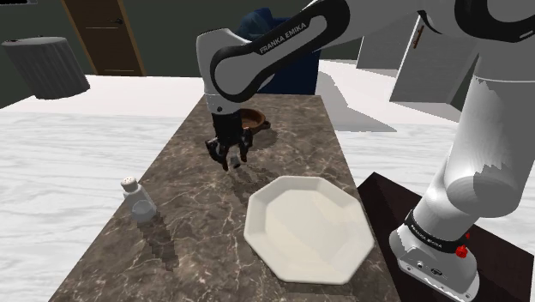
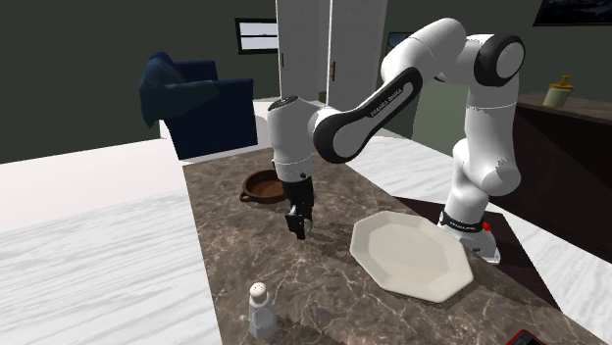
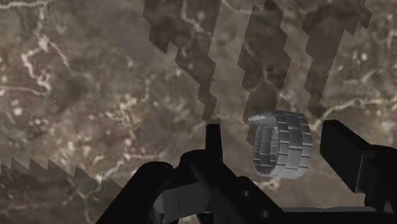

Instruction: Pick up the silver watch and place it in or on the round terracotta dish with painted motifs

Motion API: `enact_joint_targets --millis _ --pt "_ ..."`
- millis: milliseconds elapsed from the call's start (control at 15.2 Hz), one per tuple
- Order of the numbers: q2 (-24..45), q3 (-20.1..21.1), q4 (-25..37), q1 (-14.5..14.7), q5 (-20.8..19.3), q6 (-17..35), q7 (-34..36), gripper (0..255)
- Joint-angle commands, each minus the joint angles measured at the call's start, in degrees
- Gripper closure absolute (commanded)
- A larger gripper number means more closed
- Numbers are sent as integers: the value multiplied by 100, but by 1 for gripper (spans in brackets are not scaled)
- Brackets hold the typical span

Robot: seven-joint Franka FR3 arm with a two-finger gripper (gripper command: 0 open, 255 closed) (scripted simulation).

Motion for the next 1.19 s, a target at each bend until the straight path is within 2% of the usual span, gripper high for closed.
enact_joint_targets --millis 0,528,1122 --pt "0 0 0 0 0 0 0 255" --pt "0 0 -1 0 0 1 0 255" --pt "-256 21 396 -30 98 -634 -21 255"
